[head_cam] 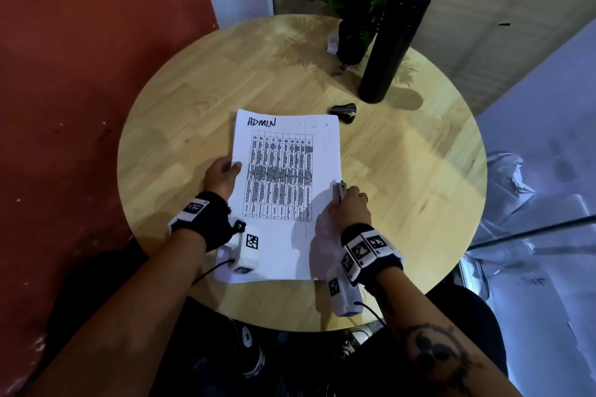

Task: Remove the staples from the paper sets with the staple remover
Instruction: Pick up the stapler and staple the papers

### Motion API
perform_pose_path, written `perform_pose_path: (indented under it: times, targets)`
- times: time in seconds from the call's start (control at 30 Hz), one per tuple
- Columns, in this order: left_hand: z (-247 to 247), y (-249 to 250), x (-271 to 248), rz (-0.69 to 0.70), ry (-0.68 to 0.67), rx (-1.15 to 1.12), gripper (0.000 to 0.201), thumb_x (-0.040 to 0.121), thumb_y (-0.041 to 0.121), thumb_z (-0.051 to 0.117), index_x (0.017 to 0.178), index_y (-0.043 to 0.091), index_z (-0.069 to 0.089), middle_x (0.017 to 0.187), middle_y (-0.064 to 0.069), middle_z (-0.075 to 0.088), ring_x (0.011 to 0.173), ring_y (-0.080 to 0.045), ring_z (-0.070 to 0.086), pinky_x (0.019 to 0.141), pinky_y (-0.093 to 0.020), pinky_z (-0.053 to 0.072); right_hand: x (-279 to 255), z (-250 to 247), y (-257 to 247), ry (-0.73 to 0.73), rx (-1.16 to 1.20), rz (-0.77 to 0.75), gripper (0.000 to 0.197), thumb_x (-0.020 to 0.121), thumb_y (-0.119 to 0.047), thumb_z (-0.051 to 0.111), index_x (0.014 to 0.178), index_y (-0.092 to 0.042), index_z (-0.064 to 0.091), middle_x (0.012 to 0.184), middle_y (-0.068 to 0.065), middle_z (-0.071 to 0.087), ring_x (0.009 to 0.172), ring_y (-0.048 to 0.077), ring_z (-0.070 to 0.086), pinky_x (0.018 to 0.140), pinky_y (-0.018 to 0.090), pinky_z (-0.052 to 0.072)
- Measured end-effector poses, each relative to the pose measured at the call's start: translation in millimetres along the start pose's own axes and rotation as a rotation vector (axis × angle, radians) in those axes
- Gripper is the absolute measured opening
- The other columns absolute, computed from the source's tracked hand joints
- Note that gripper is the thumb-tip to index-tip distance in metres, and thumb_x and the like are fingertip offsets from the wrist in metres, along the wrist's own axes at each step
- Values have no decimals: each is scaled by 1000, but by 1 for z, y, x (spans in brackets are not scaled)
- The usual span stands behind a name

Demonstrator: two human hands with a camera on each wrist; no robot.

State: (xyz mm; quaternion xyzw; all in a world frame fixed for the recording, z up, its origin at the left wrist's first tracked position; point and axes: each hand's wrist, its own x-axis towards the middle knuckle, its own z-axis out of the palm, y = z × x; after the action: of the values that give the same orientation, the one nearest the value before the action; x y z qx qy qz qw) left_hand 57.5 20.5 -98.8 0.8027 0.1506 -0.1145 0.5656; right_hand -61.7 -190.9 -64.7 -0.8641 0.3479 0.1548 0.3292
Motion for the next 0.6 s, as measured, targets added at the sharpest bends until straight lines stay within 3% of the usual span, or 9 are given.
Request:
perform_pose_path:
  times: [0.07,0.1,0.17,0.27,0.33,0.4,0.5,0.53,0.6]
  targets:
    - [-2,1,5,-46,2,14,20,91,19,61,88,0,64,91,-24,64,88,-26,58,85,-37,46,0,0,0,2,0,-4,33,94,-16,42,123,0,36,128,22,39,105,44,54,83,43,42]
    - [-3,2,6,-47,-9,86,29,90,24,62,68,6,57,72,-20,56,77,-25,50,73,-33,41,0,0,0,3,1,-4,34,94,-16,42,123,0,36,128,22,40,105,44,54,83,43,43]
    - [-4,3,6,15,-21,312,47,89,29,64,53,10,40,57,-12,40,64,-30,38,65,-32,32,-1,0,0,5,2,-4,34,94,-17,42,123,0,36,129,22,40,105,44,54,83,42,43]
    - [-7,5,-2,56,-26,472,39,86,39,66,67,5,56,70,-15,57,70,-26,54,70,-33,43,-1,-1,1,8,1,-12,33,94,-16,42,123,0,37,129,22,39,104,44,55,80,41,42]
    - [-11,7,-4,-58,-128,285,34,85,42,66,93,9,66,95,-13,66,91,-24,61,90,-37,47,-1,-1,1,13,-4,-17,33,94,-16,42,123,-1,37,129,22,39,103,44,55,77,40,41]
    - [-15,13,-6,-213,-299,31,44,85,41,65,113,8,62,118,-14,64,95,-21,62,99,-41,46,-2,-1,1,17,-3,-21,33,94,-16,42,122,-1,37,129,21,39,102,44,56,78,40,42]
    - [-23,12,-3,-426,-506,-222,40,91,47,49,109,13,62,113,-18,68,79,-19,71,75,-35,58,-2,0,1,19,-7,-22,32,93,-16,42,121,-1,37,128,21,40,103,44,55,79,41,42]
    - [-27,8,-2,-459,-527,-217,44,88,51,49,109,15,63,111,-15,68,88,-22,70,81,-39,57,-1,0,1,19,-8,-21,32,93,-16,42,121,-1,37,128,21,40,103,44,55,79,41,42]
    - [-30,6,-2,-501,-538,-79,60,74,61,64,117,19,64,127,-16,60,116,-31,58,105,-51,41,0,0,1,20,-17,-25,33,93,-15,43,121,0,37,128,21,40,104,43,54,80,41,42]
